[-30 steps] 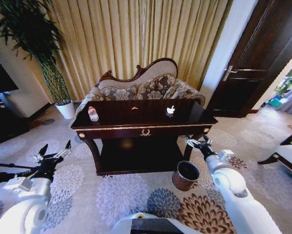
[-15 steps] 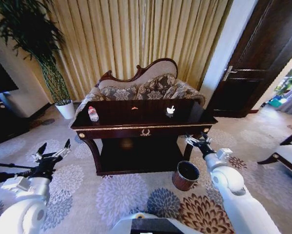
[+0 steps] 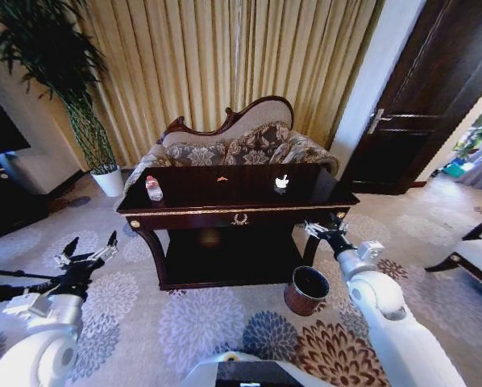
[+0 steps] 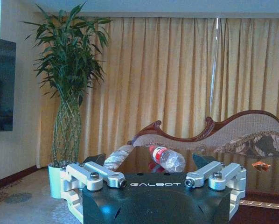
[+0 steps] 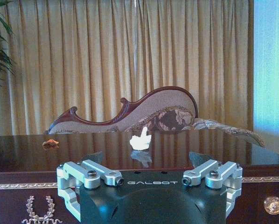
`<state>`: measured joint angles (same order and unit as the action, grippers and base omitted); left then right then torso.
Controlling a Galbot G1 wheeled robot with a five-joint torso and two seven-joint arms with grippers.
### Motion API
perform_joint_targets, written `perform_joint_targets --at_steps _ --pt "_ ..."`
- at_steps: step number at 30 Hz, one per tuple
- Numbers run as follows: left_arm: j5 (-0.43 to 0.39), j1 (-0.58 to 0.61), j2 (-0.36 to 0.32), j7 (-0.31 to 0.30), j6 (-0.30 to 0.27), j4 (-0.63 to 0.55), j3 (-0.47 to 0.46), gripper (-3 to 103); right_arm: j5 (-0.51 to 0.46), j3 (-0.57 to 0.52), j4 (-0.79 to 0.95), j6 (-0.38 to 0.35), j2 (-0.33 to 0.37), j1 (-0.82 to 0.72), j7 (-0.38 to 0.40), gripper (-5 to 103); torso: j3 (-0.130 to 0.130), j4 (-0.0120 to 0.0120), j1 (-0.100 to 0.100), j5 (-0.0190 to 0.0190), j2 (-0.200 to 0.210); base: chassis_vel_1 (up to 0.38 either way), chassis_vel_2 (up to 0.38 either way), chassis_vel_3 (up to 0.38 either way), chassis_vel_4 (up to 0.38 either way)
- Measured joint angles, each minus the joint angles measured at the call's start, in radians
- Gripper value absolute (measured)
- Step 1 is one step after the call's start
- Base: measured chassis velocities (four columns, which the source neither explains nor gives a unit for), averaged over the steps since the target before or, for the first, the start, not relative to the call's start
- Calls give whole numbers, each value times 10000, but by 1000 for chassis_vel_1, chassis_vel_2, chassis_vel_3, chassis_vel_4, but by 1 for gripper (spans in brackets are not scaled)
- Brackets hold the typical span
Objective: Move to the front of the table and place the trash on the table into the trash bin.
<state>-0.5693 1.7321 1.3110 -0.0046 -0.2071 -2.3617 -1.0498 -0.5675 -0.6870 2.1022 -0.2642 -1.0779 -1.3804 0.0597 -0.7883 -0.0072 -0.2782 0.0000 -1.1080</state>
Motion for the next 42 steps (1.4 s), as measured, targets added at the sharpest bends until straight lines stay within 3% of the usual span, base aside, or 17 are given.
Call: perform_joint_targets --at_steps 42 --pt "46 188 121 103 67 -23 -18 100 41 187 12 39 12 54 -6 100 0 1 -2 0 2 -93 90 84 -84"
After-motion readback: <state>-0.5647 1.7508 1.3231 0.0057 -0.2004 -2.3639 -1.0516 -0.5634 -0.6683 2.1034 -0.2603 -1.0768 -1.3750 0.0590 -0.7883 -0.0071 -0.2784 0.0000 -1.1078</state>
